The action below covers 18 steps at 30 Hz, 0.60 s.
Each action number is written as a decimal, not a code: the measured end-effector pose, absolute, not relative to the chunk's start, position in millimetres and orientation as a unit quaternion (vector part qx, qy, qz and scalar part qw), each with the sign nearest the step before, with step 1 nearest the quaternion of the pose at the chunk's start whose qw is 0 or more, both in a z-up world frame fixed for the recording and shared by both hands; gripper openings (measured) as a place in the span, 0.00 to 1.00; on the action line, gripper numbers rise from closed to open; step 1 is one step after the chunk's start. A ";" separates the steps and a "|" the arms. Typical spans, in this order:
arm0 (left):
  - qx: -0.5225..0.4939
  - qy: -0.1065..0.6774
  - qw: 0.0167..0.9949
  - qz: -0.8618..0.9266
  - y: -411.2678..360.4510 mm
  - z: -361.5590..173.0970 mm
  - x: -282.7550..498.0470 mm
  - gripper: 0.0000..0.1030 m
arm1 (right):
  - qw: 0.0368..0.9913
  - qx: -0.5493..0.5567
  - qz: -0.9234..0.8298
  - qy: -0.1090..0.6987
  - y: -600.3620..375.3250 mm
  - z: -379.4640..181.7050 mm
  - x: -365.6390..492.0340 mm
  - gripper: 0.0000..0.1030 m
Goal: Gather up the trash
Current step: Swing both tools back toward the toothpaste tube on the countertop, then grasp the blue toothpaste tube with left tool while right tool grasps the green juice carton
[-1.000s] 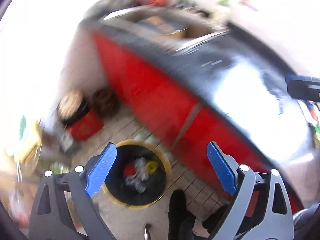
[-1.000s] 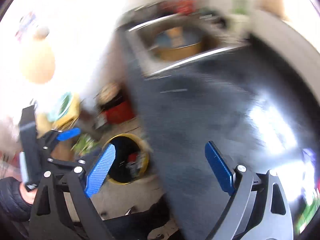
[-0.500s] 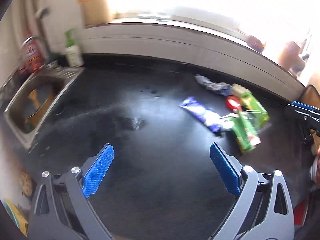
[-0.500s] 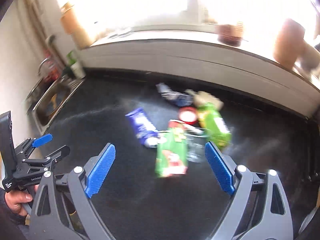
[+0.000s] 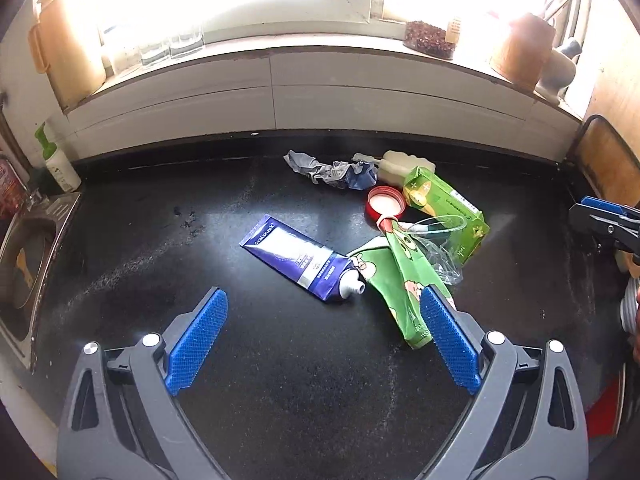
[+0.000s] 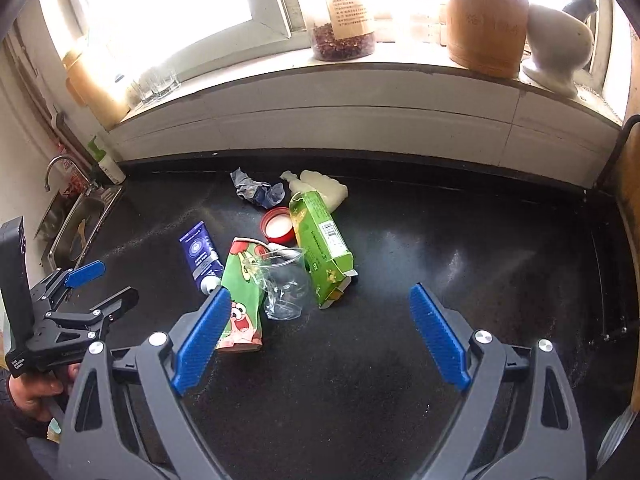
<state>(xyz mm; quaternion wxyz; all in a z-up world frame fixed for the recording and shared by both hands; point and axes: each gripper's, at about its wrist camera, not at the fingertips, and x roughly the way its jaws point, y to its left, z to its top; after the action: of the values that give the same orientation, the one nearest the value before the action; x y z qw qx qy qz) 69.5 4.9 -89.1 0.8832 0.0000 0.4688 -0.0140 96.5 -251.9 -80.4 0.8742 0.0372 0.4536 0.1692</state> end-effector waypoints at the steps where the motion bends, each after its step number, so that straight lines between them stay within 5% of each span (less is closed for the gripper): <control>1: 0.001 0.472 0.881 -0.012 7.8 -92.2 71.4 0.91 | 0.872 0.037 0.169 0.457 -252.5 -84.1 100.9 0.85; 18: -0.120 0.585 0.797 0.092 39.9 -194.2 168.9 0.91 | 0.828 0.011 0.176 0.533 -247.6 -159.4 168.7 0.85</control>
<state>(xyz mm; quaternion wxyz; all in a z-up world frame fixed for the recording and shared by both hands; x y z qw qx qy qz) 168.9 39.9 -194.2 0.7969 -0.1204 0.5849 0.0917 168.7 -247.6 -159.4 0.8276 0.0112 0.5330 0.1757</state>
